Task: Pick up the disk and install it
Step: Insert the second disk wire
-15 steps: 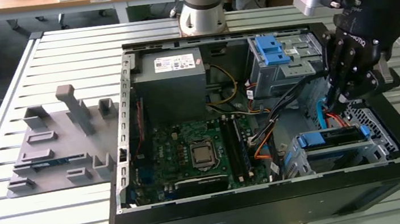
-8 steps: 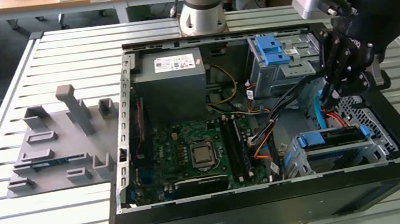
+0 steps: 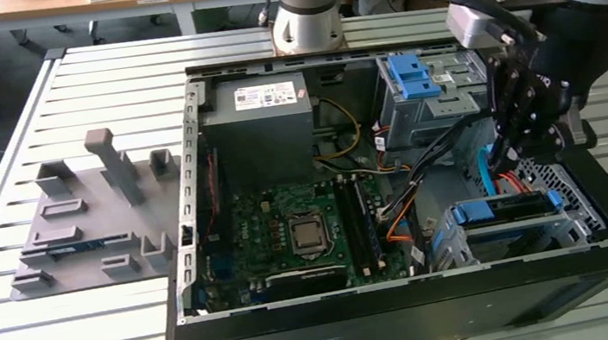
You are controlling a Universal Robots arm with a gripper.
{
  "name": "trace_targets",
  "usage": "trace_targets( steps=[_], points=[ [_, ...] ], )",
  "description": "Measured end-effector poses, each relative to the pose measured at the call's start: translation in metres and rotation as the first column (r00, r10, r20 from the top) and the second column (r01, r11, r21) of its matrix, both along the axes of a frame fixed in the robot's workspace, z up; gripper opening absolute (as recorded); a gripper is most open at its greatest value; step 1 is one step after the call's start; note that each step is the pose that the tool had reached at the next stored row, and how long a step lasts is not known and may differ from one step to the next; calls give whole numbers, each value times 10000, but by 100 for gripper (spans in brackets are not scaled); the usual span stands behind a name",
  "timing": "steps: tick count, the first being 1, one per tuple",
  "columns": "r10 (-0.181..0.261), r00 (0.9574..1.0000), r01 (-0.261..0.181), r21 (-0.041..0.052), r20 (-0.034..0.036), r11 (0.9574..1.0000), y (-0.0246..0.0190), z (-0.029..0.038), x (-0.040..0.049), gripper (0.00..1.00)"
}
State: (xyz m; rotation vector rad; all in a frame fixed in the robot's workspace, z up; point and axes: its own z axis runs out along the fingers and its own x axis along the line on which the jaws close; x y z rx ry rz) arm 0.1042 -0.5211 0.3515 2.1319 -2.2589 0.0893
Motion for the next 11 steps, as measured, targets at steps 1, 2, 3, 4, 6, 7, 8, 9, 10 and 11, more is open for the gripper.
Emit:
trace_targets(
  steps=[1, 2, 3, 4, 6, 7, 8, 9, 10, 11],
  points=[
    [5, 10000, -5, 0, 0, 10000, -22, -18, -1, 16],
    [12, 10000, -12, -2, 0, 10000, -45, -34, -2, 16],
    [20, 10000, -20, 1, 1, 10000, -70, -49, -3, 16],
    [31, 10000, -31, 3, 1, 10000, -97, -62, -5, 16],
    [50, 10000, -50, 12, 7, 10000, -146, -85, -8, 16],
    [56, 10000, -56, 29, 11, 10000, -169, -93, -11, 16],
    [60, 10000, -61, 47, 15, 10000, -185, -97, -14, 16],
    [65, 10000, -65, 53, 16, 10000, -187, -97, -15, 16],
    [66, 10000, -66, 55, 16, 10000, -187, -97, -16, 16],
    [67, 10000, -67, 54, 20, 10000, -188, -97, -16, 16]
  ],
)
